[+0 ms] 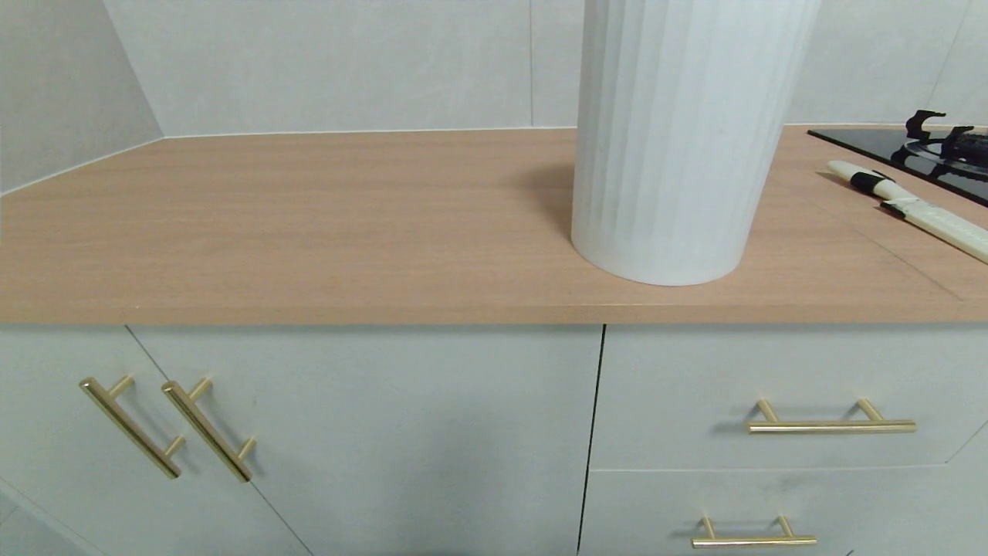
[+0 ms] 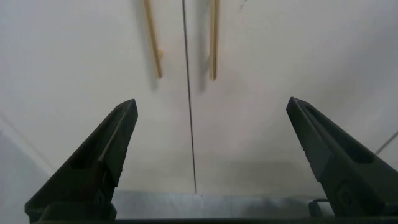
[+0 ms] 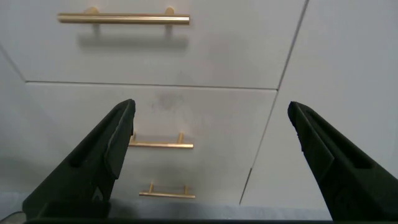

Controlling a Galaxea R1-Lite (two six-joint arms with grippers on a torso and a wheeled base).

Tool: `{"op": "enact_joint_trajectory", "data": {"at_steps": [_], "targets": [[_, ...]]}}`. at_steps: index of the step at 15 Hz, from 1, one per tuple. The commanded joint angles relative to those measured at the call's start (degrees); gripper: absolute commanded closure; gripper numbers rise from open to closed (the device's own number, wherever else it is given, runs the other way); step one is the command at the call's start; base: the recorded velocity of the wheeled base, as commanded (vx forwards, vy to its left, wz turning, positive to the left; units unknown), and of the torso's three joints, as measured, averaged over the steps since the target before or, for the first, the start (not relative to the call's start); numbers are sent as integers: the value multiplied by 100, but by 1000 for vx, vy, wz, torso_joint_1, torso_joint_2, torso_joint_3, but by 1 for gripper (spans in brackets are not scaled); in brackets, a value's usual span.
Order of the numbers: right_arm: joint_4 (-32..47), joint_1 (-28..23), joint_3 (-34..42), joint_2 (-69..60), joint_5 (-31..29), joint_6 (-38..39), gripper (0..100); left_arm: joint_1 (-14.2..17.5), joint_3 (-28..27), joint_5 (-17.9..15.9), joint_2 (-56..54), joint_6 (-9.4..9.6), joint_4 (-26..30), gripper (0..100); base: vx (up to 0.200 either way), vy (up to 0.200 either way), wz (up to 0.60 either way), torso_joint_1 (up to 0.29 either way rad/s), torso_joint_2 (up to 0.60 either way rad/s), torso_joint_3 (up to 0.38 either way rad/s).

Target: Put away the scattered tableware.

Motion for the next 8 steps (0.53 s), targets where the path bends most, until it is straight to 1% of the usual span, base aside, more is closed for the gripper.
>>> {"op": "enact_joint_trajectory", "data": {"at_steps": [1,5,8], "targets": [[-4,4,0,7,1,-2,0,-2,0,2,0,-4,4,0,0,0,0,0,0,0],[-4,-5,0,7,1,-2,0,-2,0,2,0,-4,4,0,0,0,0,0,0,0],[-4,-5,0,7,1,-2,0,-2,0,2,0,-13,4,0,0,-200,0,-6,2,2]]}}
